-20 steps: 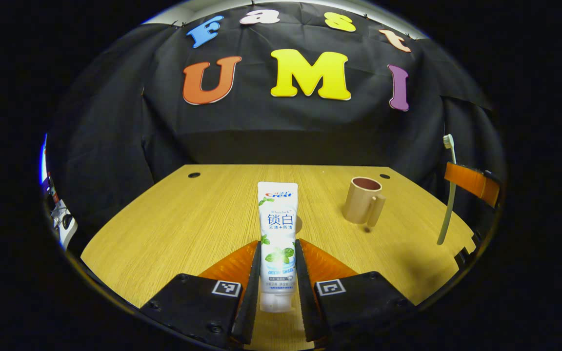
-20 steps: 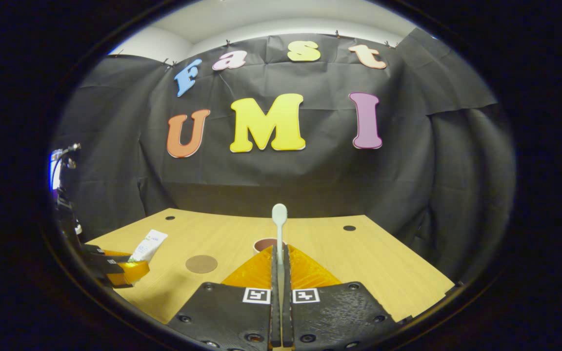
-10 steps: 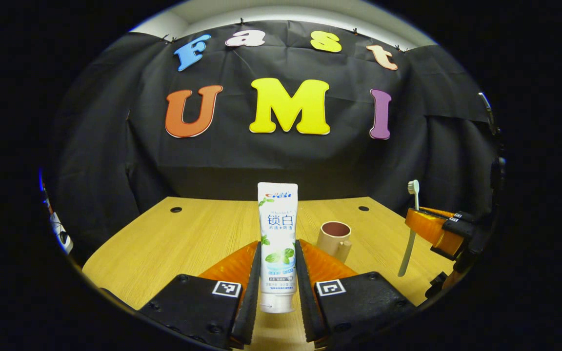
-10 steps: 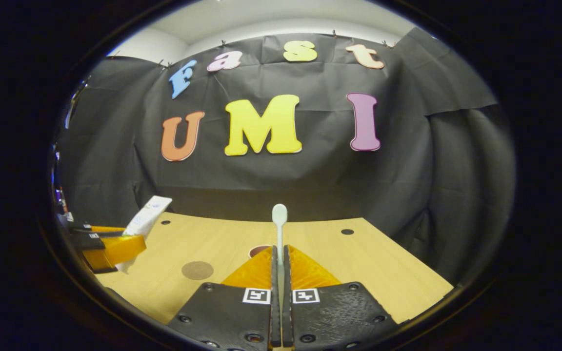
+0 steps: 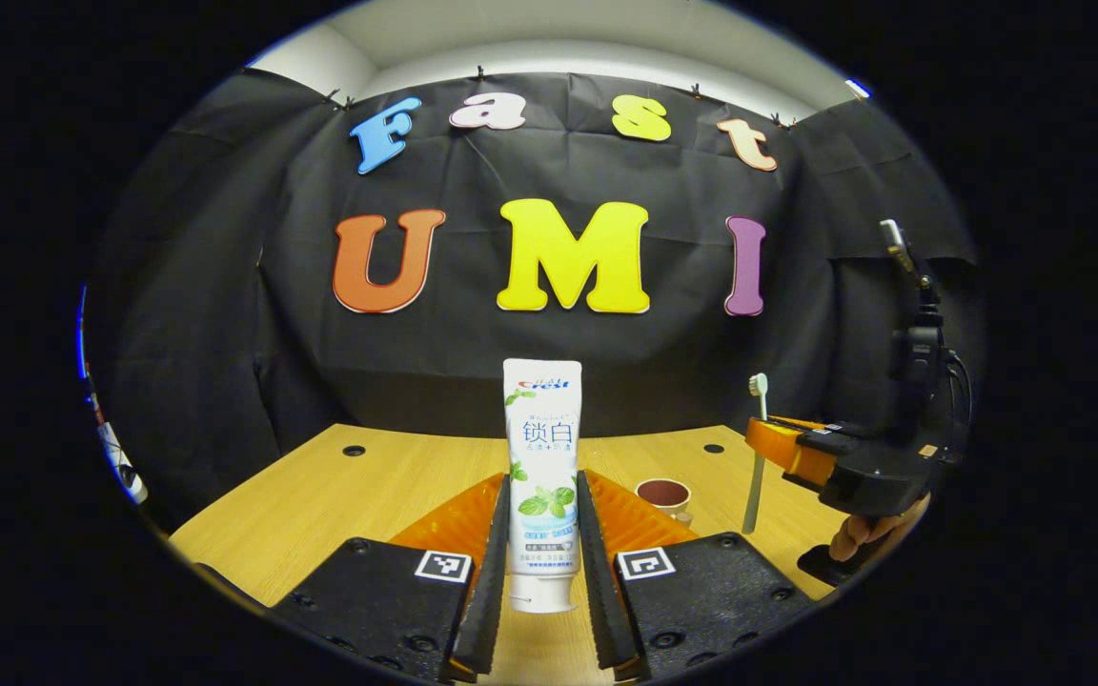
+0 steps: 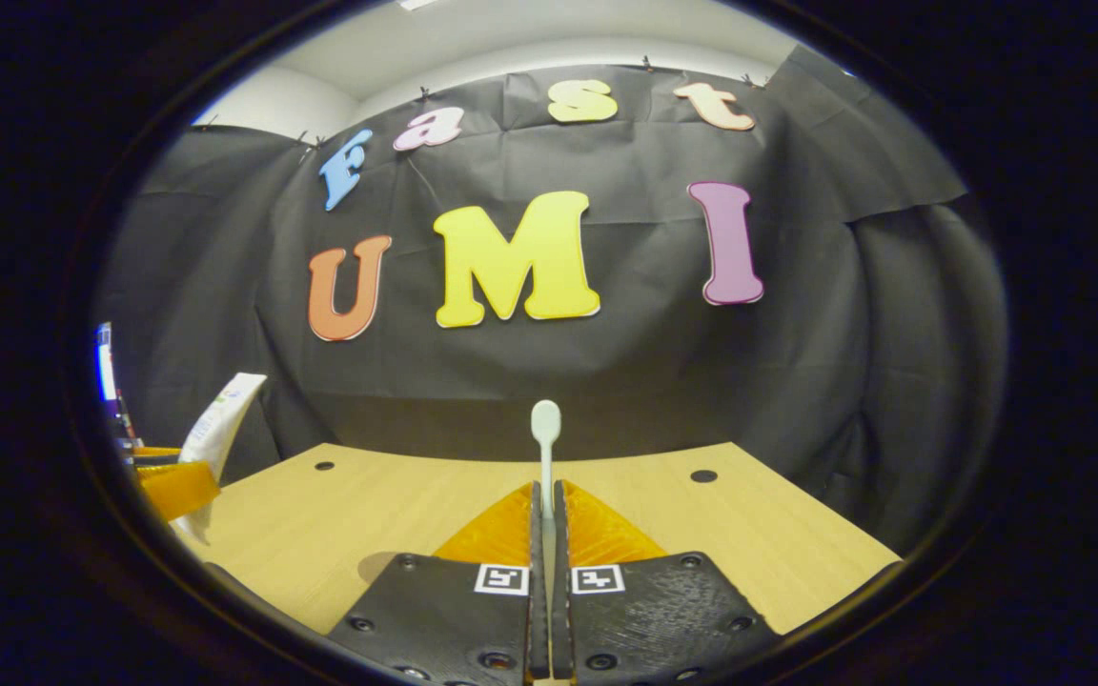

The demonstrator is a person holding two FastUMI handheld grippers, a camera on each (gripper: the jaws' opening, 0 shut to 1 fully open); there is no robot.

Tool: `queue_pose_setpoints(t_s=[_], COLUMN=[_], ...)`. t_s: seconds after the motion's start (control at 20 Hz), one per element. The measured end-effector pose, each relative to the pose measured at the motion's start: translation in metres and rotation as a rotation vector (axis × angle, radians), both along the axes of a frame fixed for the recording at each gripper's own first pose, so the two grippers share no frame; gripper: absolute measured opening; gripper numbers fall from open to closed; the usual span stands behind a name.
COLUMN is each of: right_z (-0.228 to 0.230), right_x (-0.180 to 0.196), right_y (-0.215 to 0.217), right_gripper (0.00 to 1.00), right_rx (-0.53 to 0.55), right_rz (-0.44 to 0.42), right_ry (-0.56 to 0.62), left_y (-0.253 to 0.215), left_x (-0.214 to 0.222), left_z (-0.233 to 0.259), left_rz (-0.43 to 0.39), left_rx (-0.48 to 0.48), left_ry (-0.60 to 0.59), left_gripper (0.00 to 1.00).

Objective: Put the toothbrush and toothpaste on the desktop into the cup, then pick up the cup and place it on the coaster on the desktop.

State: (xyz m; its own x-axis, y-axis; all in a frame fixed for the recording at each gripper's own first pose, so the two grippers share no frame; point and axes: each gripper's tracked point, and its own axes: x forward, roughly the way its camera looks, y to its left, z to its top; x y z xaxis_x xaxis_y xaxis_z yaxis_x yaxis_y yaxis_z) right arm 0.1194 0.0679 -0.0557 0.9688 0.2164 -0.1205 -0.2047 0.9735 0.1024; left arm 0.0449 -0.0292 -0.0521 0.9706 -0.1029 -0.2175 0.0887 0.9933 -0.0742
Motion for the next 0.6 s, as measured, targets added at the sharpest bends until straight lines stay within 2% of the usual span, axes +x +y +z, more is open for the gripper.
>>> queue_pose_setpoints(t_s=[0.2,0.25,0.3,0.35,0.5,0.6], right_z=[0.001,0.0,-0.001,-0.001,-0.002,-0.013], right_x=[0.046,0.056,0.067,0.074,0.094,0.1], right_y=[0.022,0.026,0.028,0.031,0.041,0.048], right_gripper=[0.02,0.02,0.03,0.03,0.03,0.03], right_rx=[0.001,-0.002,-0.006,-0.012,-0.05,-0.076], right_rz=[-0.009,-0.02,-0.033,-0.04,-0.064,-0.063], right_ry=[-0.023,-0.024,-0.028,-0.036,-0.075,-0.059], left_y=[0.006,0.008,0.011,0.015,0.021,0.024], left_x=[0.002,0.003,0.004,0.005,0.008,0.01], left_z=[-0.009,-0.009,-0.009,-0.011,-0.014,-0.017], left_rz=[0.006,0.009,0.014,0.023,0.038,0.039], left_rx=[-0.021,-0.023,-0.022,-0.018,-0.019,-0.021], left_ry=[0.033,0.035,0.033,0.036,0.042,0.05], left_gripper=[0.41,0.46,0.38,0.42,0.42,0.42])
